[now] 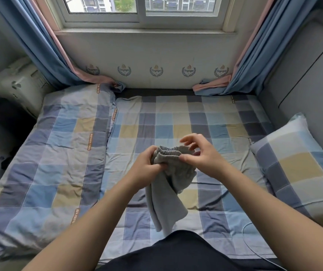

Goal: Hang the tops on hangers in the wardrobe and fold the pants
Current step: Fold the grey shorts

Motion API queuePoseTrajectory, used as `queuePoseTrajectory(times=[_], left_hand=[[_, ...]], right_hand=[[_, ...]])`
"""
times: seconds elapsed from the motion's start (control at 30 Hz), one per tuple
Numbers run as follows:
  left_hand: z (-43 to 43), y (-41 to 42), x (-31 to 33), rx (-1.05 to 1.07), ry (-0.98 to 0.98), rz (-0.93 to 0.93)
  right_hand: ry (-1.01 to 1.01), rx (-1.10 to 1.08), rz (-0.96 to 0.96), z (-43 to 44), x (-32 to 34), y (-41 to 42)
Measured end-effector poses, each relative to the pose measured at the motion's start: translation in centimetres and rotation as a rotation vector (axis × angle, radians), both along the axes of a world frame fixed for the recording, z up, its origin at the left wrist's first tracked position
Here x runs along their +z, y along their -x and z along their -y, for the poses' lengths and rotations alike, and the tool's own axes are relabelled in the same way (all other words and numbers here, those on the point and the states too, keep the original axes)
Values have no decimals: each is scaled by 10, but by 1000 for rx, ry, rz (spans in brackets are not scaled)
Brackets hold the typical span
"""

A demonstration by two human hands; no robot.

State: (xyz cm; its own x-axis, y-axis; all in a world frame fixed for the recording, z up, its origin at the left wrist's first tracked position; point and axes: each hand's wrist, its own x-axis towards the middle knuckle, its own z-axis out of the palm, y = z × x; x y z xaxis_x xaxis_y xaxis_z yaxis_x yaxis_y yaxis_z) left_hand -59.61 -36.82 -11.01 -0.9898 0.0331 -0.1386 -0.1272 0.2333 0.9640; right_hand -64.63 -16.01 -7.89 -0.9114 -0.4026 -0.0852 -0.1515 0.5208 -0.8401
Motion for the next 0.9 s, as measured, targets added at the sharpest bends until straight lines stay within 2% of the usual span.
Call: queuePoseTrajectory(times=[0.07,0.13,0.23,0.33,0.4,0.5,0.57,0.77,0.9], left_hand=[[4,0,0,-74,-29,38],[7,-1,3,-170,-74,56],[9,-1,6,-280,-92,66],[15,-4,5,-300,-90,92],[20,-6,4,-264,-94,121],[26,-7,-3,-199,-101,159],[31,-3,-11,-127,-34,171],[41,37,-28,-28,463,116],[37,63,-13,44,570,21]], right_hand=[[-258,93,-60,-11,-8,-1],[-426,190,-47,-15,-17,-5],[-490,240,42,-16,-38,-11],[-580,256,129,-18,-59,-17],[-559,235,180,-21,-73,-22],[-315,166,279,-25,-91,-29],[-229,88,291,-26,-99,-27],[-245,-156,115,-18,-92,18],[-270,-234,-40,-18,-66,55]])
